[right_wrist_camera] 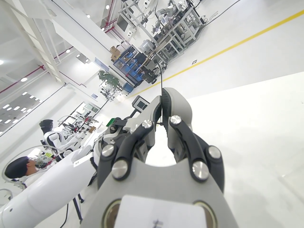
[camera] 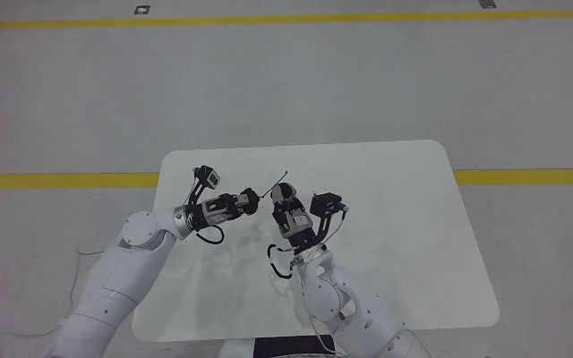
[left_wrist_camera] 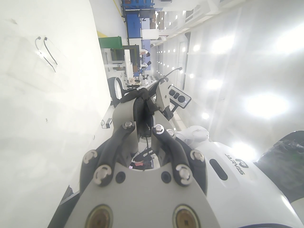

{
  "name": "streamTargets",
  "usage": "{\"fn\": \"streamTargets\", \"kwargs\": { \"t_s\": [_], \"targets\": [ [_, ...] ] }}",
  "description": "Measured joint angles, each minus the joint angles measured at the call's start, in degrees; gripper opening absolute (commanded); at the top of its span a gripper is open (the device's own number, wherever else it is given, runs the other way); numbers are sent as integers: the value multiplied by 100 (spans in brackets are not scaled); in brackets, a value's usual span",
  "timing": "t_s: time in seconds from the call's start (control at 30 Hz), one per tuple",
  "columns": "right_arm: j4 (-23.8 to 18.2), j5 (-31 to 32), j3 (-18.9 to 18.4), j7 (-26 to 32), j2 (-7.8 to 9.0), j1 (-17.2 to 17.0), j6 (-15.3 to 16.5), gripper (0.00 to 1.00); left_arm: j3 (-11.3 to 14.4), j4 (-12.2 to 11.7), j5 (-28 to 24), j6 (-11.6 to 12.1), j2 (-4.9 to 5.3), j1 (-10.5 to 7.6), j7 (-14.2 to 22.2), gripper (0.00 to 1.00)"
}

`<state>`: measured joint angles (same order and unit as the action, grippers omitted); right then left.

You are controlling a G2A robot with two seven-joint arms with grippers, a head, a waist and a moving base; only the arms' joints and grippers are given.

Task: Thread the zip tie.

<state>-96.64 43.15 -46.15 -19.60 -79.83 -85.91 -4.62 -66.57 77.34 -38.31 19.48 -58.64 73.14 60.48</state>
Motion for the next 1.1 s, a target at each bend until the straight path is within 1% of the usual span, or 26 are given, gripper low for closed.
{"fn": "streamTargets", "kwargs": {
  "t_s": [0.4,1.1],
  "targets": [
    [67,72,-37,40,-75,-5,-42,0,0,0,0,0,0,0,0,0],
    [111,170,-107,89,-175,-74,28,0,0,0,0,0,0,0,0,0]
  ]
}}
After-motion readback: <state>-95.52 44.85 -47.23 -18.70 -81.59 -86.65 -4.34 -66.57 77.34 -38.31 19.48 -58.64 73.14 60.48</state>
